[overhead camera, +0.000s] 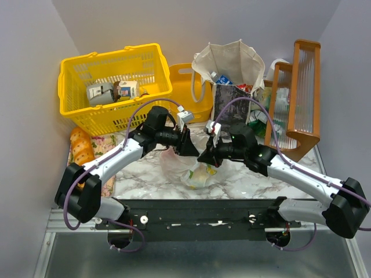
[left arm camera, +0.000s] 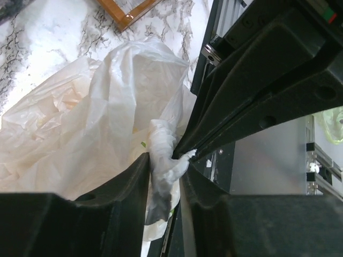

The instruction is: Place the mixed food into the grocery bags and tie them

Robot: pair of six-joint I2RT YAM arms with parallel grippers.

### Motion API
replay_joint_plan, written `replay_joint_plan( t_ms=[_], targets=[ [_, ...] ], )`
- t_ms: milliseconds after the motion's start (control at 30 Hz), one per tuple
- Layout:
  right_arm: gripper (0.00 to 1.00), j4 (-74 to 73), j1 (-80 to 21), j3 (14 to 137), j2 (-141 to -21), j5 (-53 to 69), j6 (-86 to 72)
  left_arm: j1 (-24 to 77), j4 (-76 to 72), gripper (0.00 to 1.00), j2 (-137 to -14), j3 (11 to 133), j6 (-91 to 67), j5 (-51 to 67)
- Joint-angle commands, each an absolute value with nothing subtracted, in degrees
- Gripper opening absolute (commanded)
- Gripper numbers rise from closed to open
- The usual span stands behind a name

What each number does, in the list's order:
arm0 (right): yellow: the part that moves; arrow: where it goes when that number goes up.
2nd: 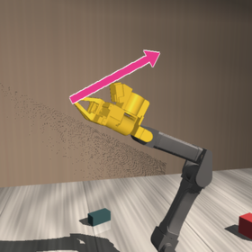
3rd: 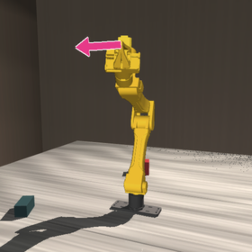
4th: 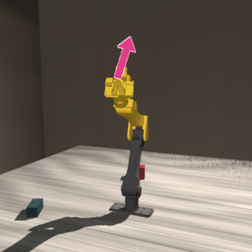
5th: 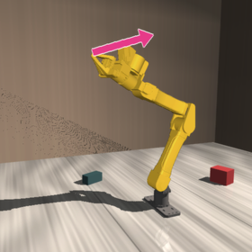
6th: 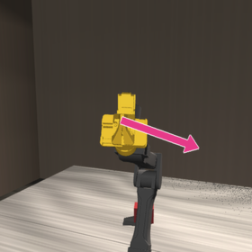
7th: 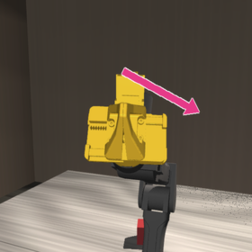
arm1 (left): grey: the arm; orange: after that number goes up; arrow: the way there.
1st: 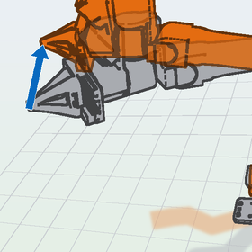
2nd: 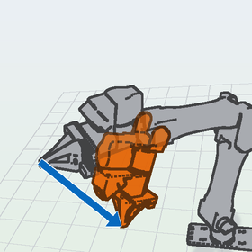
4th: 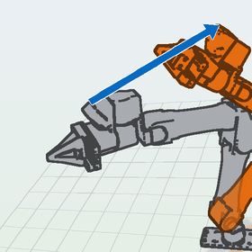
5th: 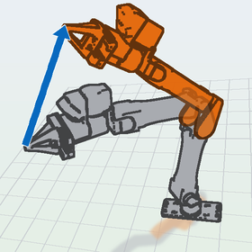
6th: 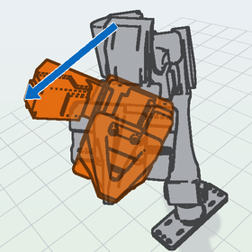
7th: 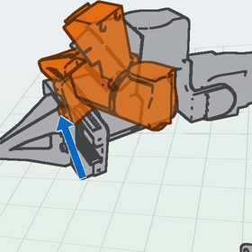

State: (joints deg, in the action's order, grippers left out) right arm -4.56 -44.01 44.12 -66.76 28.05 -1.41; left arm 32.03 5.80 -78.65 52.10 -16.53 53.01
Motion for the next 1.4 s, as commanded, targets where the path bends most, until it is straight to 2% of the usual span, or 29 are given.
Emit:
replay_joint_plan(
  t_ms=[0,200,300,333,400,500,533,567,633,733,967,1367],
  targets=[
    [0.01,-4.2,-45.4,43.5,-66.2,30.0,-0.6,32.8,3.2,0.32,-79.4,53.6,-18.8,51.1],
    [0.01,-4.2,-46.2,43.8,-66.2,29.8,1.3,33.0,1.9,0.21,-79.5,53.0,-20.0,50.5],
    [0.01,-4.3,-46.3,43.9,-66.1,29.5,1.3,33.1,1.8,0.10,-79.4,52.6,-19.8,51.3],
    [0.01,-4.5,-46.3,44.0,-65.9,29.4,1.2,33.2,1.8,0.01,-79.4,52.4,-19.6,51.7],
    [0.02,-4.9,-46.3,44.2,-65.6,29.0,0.9,33.2,1.8,0.00,-78.7,51.9,-19.2,51.8],
    [0.29,-6.8,-46.4,44.7,-63.6,27.9,0.6,33.1,1.5,0.00,-77.3,51.1,-19.1,51.8],
    [0.48,-7.8,-46.3,45.0,-62.7,27.4,1.1,33.1,1.2,0.00,-76.9,50.9,-19.0,51.8],
    [0.58,-9.4,-46.3,45.2,-60.7,26.3,1.3,33.1,1.2,0.00,-76.1,50.9,-18.8,51.9],
    [0.75,-10.5,-46.4,45.0,-58.1,24.9,2.1,32.9,1.1,0.00,-75.5,50.8,-18.7,52.1],
    [0.88,-13.2,-46.3,44.8,-54.9,21.5,5.1,32.4,0.8,0.00,-74.4,50.8,-19.2,53.1],
    [0.96,-12.8,-46.3,44.2,-56.4,18.5,9.3,32.1,-1.0,0.00,-73.8,50.5,-20.7,55.4],
    [0.97,-7.6,-48.1,40.2,-56.7,12.3,14.2,31.6,-3.3,0.00,-73.7,50.5,-22.6,58.3]
  ],
)
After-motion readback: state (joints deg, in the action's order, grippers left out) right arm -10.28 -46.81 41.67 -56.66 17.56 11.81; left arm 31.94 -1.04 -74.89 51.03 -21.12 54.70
